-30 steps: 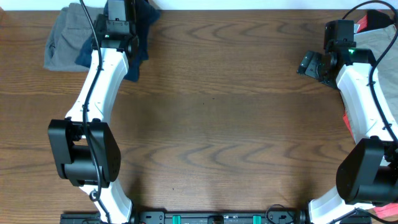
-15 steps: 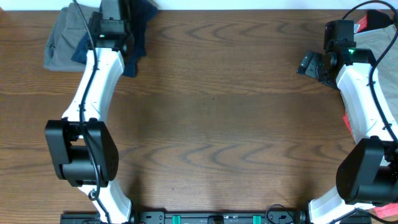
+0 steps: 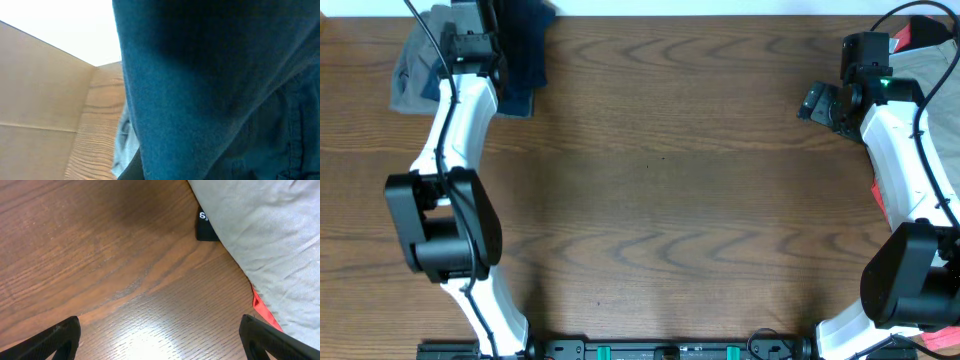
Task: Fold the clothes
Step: 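Lower the shorts onto the grey stack and adjust them with the left gripper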
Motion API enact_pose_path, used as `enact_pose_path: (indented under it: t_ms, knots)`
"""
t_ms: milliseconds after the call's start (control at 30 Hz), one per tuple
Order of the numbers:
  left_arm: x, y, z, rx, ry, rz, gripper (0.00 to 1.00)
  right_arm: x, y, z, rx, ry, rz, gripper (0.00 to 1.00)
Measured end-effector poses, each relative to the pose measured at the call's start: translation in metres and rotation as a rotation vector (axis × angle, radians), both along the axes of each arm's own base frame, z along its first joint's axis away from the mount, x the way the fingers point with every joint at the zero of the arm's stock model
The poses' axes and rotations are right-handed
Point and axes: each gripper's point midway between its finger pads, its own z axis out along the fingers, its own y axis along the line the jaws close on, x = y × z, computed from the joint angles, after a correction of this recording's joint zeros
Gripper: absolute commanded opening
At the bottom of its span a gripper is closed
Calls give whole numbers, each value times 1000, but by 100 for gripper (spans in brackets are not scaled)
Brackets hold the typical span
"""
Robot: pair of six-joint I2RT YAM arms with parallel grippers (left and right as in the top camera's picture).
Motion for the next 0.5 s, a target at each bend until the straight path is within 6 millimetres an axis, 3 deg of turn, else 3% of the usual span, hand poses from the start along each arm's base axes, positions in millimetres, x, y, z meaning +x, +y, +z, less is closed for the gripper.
enact_pose_path:
  t_ms: [167, 333, 367, 400, 500]
  knots:
    - [9, 10, -24, -7, 3, 10, 6, 0, 0, 0, 0, 0, 0, 99]
    - [16, 23, -27, -8, -31, 26, 7, 0, 0, 0, 0, 0, 0, 99]
    - [17, 26, -28, -8, -39, 31, 13, 0, 0, 0, 0, 0, 0, 99]
    - [18, 28, -29, -8, -44, 32, 27, 0, 0, 0, 0, 0, 0, 99]
    - [20, 35, -27, -10, -64, 40, 91, 0, 0, 0, 0, 0, 0, 99]
